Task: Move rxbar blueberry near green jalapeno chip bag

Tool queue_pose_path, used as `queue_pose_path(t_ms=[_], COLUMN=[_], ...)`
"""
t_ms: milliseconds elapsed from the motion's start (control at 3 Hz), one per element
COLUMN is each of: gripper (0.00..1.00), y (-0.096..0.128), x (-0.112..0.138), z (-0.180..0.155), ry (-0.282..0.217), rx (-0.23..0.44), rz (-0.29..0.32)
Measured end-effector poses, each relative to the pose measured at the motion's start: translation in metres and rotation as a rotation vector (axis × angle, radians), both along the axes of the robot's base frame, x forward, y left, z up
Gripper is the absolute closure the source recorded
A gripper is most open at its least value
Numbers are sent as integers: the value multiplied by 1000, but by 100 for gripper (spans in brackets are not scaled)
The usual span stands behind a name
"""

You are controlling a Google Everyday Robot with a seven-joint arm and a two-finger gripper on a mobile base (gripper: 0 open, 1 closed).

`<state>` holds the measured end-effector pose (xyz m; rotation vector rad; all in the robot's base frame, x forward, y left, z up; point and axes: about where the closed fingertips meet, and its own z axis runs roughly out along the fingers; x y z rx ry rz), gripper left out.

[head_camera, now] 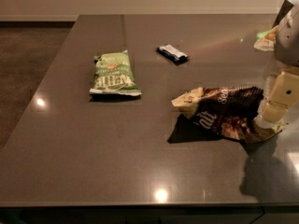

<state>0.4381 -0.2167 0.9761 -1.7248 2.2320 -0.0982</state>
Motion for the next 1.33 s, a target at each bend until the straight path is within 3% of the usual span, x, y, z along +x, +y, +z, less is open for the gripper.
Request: queue_pose_path(t_ms=[667, 1333], gripper=[0, 0], y=[12, 60], x=[10, 87], z=[-2, -19], ry=[21, 53], rx=[-12, 25], rz=[-36, -128])
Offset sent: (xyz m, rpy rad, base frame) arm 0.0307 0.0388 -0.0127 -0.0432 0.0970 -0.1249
